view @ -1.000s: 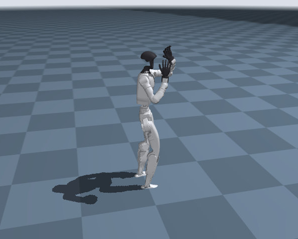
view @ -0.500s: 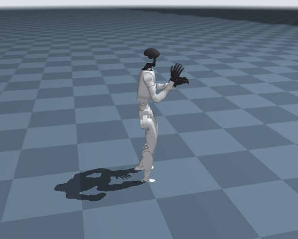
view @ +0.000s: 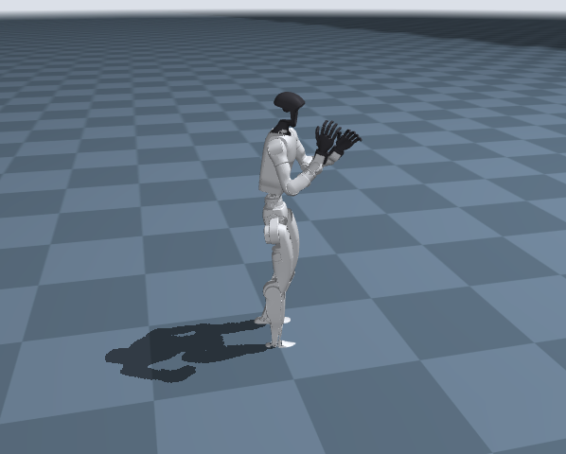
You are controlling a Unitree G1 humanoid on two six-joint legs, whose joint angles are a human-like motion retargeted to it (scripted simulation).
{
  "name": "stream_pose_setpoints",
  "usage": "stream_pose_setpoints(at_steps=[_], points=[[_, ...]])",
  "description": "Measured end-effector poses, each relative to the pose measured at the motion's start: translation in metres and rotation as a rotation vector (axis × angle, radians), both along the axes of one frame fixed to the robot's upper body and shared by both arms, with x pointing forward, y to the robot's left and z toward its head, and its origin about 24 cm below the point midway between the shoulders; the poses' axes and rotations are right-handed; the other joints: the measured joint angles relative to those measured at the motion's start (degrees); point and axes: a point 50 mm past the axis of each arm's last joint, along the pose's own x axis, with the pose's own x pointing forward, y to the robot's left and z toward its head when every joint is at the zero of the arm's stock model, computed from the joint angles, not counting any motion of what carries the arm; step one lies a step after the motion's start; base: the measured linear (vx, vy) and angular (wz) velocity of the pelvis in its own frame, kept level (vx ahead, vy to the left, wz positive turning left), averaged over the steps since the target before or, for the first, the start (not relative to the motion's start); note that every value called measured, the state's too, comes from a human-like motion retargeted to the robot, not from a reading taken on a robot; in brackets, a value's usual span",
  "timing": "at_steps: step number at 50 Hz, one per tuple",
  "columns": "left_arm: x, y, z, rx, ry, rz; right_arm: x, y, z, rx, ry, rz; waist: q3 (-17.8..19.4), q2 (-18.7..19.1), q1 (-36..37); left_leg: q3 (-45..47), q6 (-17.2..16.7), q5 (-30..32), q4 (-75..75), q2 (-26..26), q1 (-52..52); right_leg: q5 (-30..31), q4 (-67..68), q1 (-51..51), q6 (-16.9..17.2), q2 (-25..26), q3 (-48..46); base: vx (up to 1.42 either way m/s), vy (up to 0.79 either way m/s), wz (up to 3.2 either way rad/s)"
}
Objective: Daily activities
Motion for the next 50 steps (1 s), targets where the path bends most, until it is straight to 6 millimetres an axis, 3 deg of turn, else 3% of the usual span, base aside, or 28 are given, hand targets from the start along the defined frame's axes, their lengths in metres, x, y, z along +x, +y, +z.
stream_pose_setpoints(at_steps=[5, 9, 17, 22, 30, 35, 40, 44, 50], points=[[0.008, -0.003, -0.018, 0.026, 0.106, -0.039, -0.004, 0.002, -0.003, -0.036, 0.007, 0.026, 0.6, -0.7, -0.2, 0.8, 0.3, 0.5, -2.0, -0.9, 2.6, -0.6, 0.6, 1.1, 0.3, -0.7, 0.7, 0.0, 0.0, 0.0], [0.01, -0.007, -0.019, 0.051, 0.144, -0.095, -0.004, 0.007, -0.002, -0.093, 0.033, 0.076, 1.1, -1.2, 0.4, 1.6, 0.7, 1.2, -3.6, -1.7, 4.4, -1.3, 1.9, 1.4, 0.7, -1.3, 1.0, 0.0, 0.0, 0.0], [-0.02, -0.004, 0.041, 0.047, -0.153, -0.124, -0.026, 0.023, 0.022, -0.178, -0.104, 0.217, 1.2, -2.5, 1.6, 3.2, 0.8, 2.5, -5.8, -2.7, 6.3, -2.6, 5.9, 0.3, 1.6, -2.2, 1.4, -0.04, 0.03, -0.04], [-0.033, -0.004, 0.061, 0.04, -0.275, -0.121, -0.032, 0.029, 0.03, -0.222, -0.167, 0.226, 1.6, -3.4, 1.5, 3.7, 0.8, 2.9, -6.8, -3.0, 6.3, -2.7, 7.3, -0.9, 2.1, -2.3, 1.8, -0.02, 0.01, -0.02], [-0.062, 0.026, 0.08, -0.136, -0.487, -0.055, -0.056, 0.004, 0.041, -0.039, -0.383, 0.109, 2.5, -4.6, 0.7, 4.4, -0.1, 3.1, -6.9, -2.7, 5.3, -2.8, 8.6, -2.8, 2.4, -2.0, 2.1, 0.0, 0.0, 0.0], [-0.059, 0.031, 0.07, -0.237, -0.439, -0.059, -0.06, -0.004, 0.036, 0.062, -0.403, 0.082, 3.7, -5.1, 0.2, 4.1, 0.0, 2.9, -5.9, -2.3, 4.0, -3.0, 9.2, -3.9, 2.1, -1.6, 2.4, 0.0, 0.0, 0.0], [-0.03, -0.002, 0.048, -0.226, -0.194, -0.152, -0.032, 0.017, 0.029, 0.018, -0.203, 0.146, 4.3, -5.0, 0.1, 3.6, 0.7, 2.3, -4.5, -1.8, 2.6, -3.2, 9.7, -4.9, 1.2, -1.1, 2.5, 0.0, 0.0, 0.0], [-0.018, -0.021, 0.043, -0.198, -0.105, -0.208, -0.015, 0.031, 0.028, -0.037, -0.098, 0.184, 3.9, -4.4, -0.3, 3.5, 0.9, 1.9, -3.2, -1.3, 1.7, -3.5, 10.3, -5.4, 0.7, -0.8, 2.4, 0.0, 0.0, 0.0], [-0.035, -0.002, 0.061, -0.194, -0.253, -0.182, -0.029, 0.021, 0.036, -0.033, -0.201, 0.184, 2.6, -3.0, -1.0, 4.0, 0.4, 1.5, -1.9, -0.7, 1.3, -4.1, 11.1, -5.6, 1.0, -0.4, 2.0, 0.0, 0.0, 0.0]])
